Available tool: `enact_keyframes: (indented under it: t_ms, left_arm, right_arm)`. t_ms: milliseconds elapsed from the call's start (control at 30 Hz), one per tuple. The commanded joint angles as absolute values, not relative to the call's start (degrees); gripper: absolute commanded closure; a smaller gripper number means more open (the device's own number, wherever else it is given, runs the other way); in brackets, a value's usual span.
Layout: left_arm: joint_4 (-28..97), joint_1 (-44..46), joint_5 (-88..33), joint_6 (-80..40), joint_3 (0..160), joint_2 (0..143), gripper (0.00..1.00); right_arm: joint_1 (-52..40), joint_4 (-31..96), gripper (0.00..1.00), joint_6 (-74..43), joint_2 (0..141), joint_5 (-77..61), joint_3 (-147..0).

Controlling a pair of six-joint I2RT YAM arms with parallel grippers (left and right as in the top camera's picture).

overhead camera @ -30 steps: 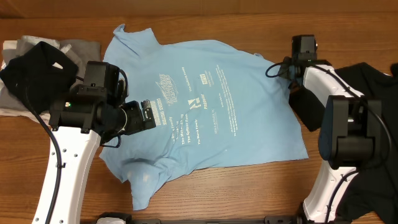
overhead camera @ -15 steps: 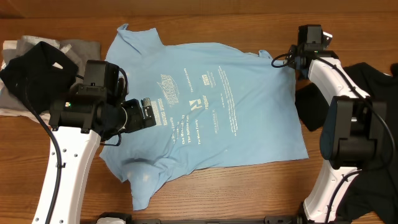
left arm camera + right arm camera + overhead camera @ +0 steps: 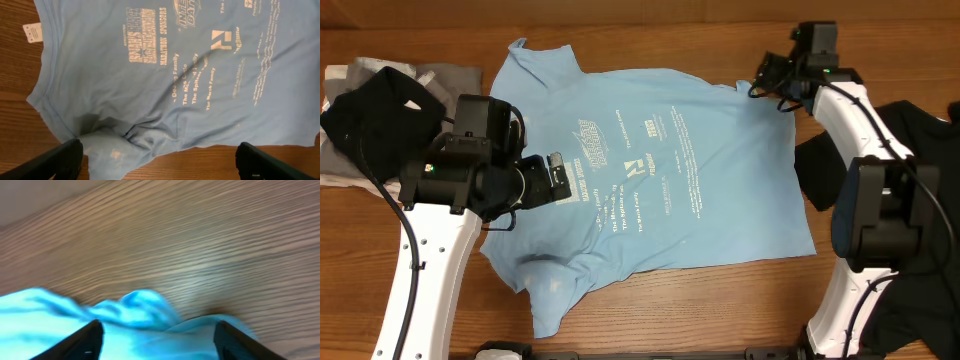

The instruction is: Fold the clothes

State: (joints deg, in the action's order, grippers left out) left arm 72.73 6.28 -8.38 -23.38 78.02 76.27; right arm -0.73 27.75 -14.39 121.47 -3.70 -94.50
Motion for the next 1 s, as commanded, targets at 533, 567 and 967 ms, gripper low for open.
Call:
enact_keyframes:
  t_ms: [533,567,967]
  left_arm:
    - [73.9,6.4,-10.1,-21.8,77.8,75.7,0.0]
    - [73.9,6.4,-10.1,-21.8,77.8,75.7,0.0]
    - [73.8,6.4,-10.1,-21.9,77.8,75.7,0.0]
  right_arm:
    - [-6.7,24.7,0.17,-18.0,127.6,4.4,-95.6]
    - [-6.7,24.6,0.17,-18.1,128.0,4.3,-95.6]
    - [-6.7,26.7,0.21,-18.3,130.0,3.4,-95.6]
